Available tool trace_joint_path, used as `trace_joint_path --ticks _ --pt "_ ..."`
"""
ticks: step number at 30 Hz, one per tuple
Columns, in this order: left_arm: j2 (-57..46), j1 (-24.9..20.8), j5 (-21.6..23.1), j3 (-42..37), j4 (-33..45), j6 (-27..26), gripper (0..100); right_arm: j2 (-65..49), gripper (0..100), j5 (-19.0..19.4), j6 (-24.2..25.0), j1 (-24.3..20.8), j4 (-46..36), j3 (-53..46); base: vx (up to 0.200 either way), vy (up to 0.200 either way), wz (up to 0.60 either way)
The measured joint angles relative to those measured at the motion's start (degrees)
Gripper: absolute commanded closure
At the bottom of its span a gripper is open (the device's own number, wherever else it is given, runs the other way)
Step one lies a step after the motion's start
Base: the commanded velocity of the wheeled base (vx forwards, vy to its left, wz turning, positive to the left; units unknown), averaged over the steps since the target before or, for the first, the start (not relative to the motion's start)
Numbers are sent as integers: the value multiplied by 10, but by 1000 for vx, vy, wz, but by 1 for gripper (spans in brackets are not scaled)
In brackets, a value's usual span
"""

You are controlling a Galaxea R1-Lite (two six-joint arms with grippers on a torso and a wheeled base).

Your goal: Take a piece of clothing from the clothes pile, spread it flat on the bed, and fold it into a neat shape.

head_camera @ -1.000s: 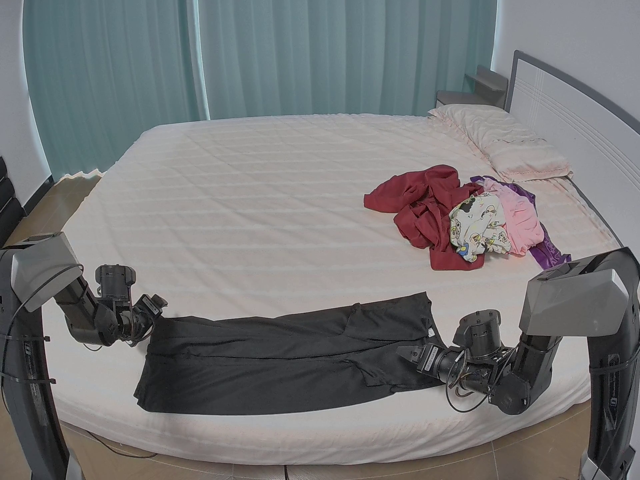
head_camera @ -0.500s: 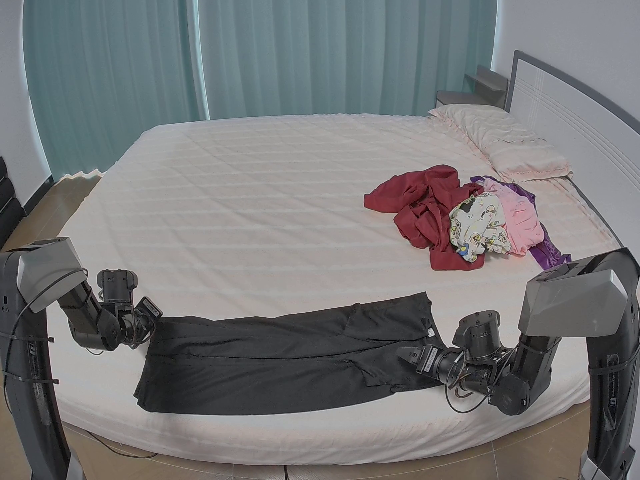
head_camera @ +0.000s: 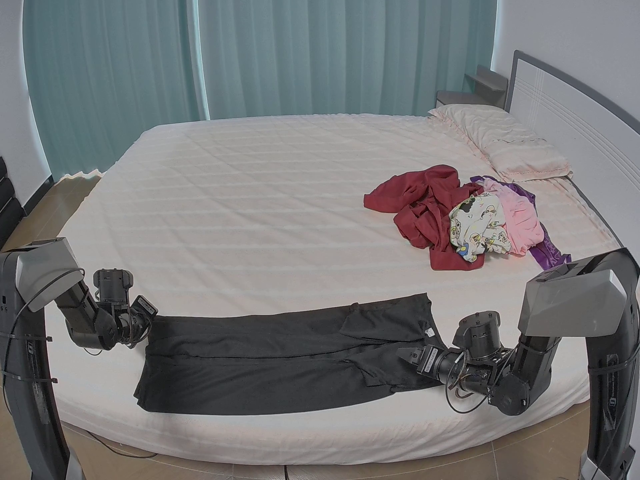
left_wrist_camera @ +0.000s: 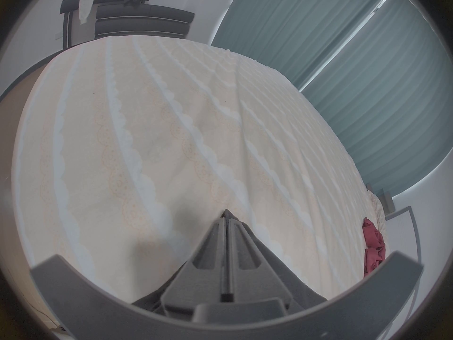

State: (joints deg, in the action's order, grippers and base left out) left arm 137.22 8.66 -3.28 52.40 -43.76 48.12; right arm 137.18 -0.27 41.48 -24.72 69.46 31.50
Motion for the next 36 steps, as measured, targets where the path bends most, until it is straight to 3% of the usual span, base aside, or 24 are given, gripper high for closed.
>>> trace_joint_path --ticks 20,36 --pt "7 9 1 5 0 1 100 6 0 -3 -1 30 34 43 0 0 0" --pt "11 9 0 6 0 0 100 52 0 44 -2 59 29 118 0 0 0"
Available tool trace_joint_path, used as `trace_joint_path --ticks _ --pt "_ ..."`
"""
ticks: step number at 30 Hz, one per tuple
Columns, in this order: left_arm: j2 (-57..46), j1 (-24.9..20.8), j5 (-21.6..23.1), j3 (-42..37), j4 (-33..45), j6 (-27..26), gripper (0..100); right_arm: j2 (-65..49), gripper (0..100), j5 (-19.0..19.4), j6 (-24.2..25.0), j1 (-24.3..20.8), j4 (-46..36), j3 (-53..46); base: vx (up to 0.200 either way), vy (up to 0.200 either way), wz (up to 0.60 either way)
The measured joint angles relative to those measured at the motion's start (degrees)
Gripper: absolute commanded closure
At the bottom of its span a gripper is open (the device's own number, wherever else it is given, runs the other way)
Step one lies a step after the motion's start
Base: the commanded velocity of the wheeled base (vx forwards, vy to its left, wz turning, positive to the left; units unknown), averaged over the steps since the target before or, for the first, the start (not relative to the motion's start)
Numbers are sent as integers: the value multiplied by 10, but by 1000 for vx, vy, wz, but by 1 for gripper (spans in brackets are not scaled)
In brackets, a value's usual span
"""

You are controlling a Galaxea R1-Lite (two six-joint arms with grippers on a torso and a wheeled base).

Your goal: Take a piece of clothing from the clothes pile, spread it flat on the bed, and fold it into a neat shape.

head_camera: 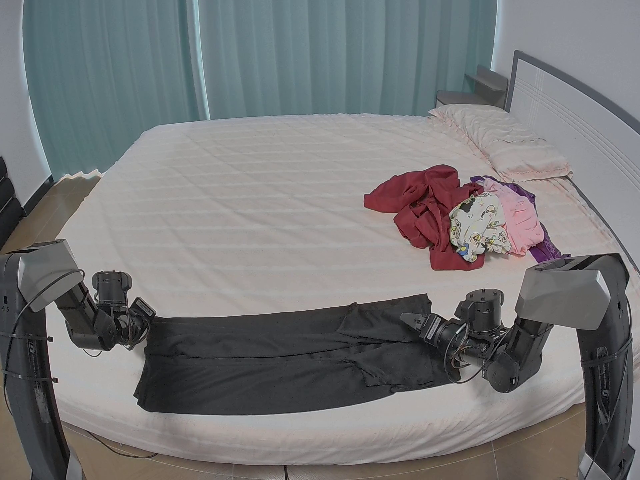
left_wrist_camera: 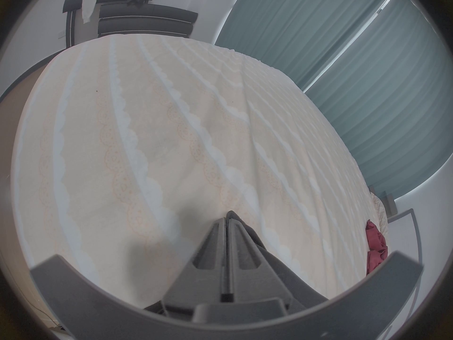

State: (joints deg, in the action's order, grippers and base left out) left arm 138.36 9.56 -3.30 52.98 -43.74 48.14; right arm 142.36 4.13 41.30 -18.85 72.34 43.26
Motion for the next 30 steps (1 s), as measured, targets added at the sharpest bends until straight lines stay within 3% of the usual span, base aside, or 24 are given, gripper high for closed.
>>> trace_joint_path --ticks 1,28,29,30 --pt "0 0 0 -1 0 0 100 2 100 0 0 0 -3 3 0 0 0" --pt "0 -1 0 -3 0 -1 100 10 100 -20 -12 0 -22 2 0 0 0" --pt "0 -1 0 -3 0 -1 0 10 100 -20 -12 0 -22 2 0 0 0" --pt "0 -1 0 -5 0 -2 0 10 0 -20 -13 0 -22 1 0 0 0"
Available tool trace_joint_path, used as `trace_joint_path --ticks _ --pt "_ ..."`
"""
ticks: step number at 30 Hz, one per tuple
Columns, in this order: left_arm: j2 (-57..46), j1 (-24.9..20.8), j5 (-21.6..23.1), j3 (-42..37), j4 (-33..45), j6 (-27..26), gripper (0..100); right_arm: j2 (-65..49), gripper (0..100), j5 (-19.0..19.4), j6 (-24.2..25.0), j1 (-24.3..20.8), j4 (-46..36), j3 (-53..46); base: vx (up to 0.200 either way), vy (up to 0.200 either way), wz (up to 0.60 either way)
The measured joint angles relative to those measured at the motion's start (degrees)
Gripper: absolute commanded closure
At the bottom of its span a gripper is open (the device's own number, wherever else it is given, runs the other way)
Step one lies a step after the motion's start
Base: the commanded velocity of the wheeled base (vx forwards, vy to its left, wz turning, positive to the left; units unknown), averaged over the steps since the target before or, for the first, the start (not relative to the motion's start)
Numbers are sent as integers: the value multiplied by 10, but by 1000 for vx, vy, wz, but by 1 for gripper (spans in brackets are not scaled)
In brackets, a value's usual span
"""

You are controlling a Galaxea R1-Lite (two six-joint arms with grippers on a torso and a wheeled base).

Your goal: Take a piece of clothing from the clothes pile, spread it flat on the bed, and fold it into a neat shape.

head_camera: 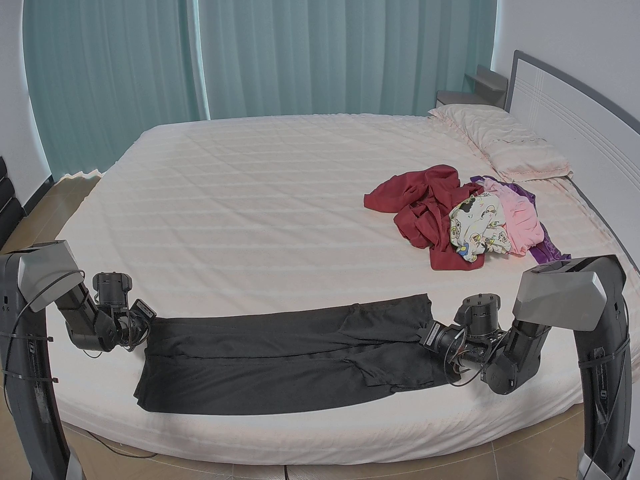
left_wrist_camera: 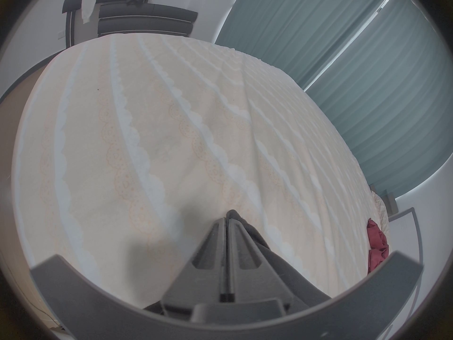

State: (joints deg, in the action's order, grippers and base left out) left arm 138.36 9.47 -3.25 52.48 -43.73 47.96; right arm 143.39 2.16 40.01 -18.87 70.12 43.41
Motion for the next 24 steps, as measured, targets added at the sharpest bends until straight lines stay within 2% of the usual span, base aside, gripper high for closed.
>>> trace_joint_path --ticks 15,17,20,21,24 --pt "-14 10 14 -12 -1 1 0 -13 0 2 6 15 28 -23 0 0 0" --pt "-26 16 34 -23 -2 -2 0 -18 0 3 7 23 36 -32 0 0 0" --pt "-46 26 93 -51 -10 -24 0 -23 0 4 7 30 46 -44 0 0 0" --pt "-56 30 121 -69 -18 -42 0 -25 0 4 7 31 49 -48 0 0 0" --pt "-73 38 154 -113 -48 -101 0 -27 0 5 7 35 58 -56 0 0 0"
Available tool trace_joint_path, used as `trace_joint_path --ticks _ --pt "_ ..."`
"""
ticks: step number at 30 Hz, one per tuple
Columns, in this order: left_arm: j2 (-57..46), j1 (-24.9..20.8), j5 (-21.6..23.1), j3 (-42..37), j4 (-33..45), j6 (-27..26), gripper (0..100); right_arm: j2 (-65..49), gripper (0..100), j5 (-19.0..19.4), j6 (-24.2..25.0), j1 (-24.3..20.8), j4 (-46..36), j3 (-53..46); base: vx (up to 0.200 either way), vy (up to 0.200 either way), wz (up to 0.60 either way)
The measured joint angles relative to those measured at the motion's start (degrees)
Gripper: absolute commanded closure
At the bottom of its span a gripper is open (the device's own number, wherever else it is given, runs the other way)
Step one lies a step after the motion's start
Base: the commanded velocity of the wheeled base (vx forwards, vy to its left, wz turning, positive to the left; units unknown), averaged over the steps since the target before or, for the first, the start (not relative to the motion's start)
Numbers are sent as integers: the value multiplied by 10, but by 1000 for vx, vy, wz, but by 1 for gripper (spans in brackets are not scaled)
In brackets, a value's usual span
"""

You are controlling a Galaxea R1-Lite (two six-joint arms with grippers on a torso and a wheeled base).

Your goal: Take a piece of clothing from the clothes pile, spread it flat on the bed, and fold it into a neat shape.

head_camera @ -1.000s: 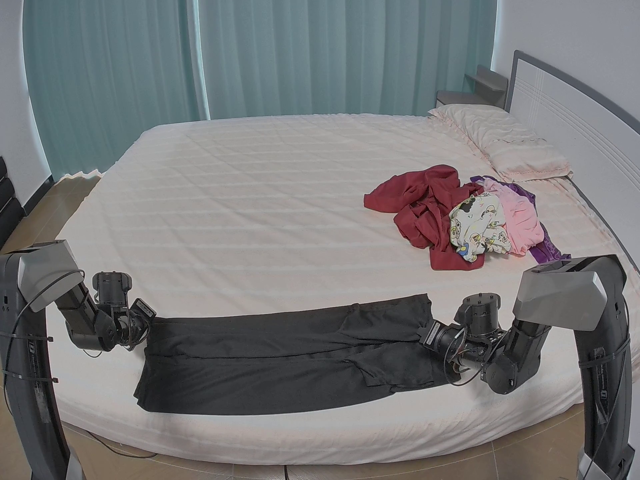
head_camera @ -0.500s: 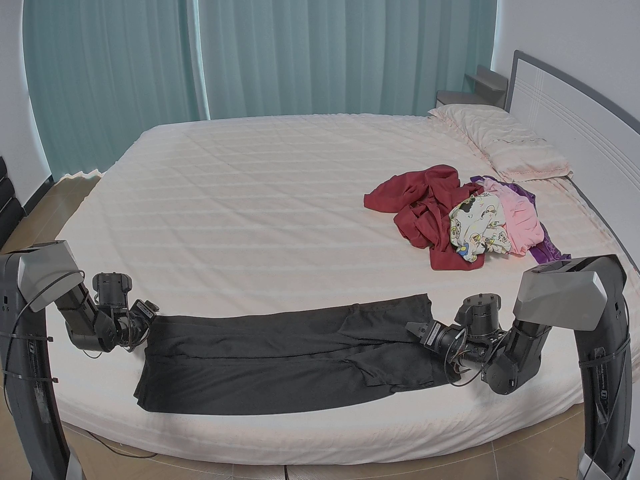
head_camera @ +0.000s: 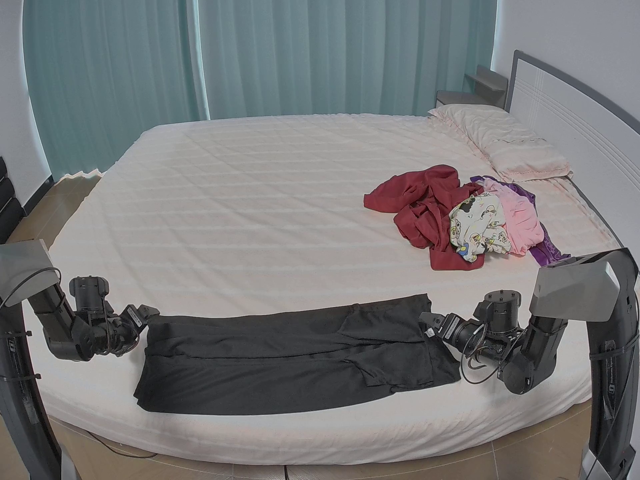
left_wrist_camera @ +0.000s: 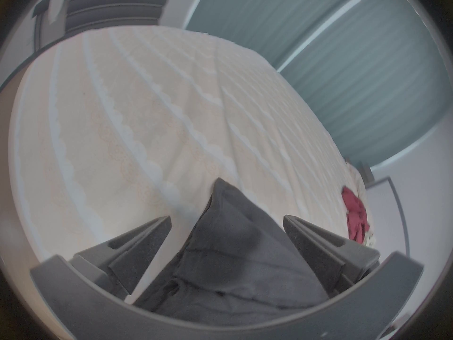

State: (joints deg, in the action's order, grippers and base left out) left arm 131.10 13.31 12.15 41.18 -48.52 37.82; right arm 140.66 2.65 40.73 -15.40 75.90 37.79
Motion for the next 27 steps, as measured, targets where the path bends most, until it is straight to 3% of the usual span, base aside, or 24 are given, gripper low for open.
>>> trace_joint_path --ticks 6,10,18,27 --pt "-14 7 25 -75 -85 -110 0 0 0 0 0 -7 32 -26 0 0 0" --pt "-13 7 31 -90 -91 -159 0 10 0 1 -3 -19 88 -54 0 0 0" --pt "8 4 31 -91 -93 -246 0 24 0 1 -5 -30 97 -75 0 0 0" --pt "38 -3 29 -77 -94 -257 0 29 0 1 -6 -33 102 -82 0 0 0"
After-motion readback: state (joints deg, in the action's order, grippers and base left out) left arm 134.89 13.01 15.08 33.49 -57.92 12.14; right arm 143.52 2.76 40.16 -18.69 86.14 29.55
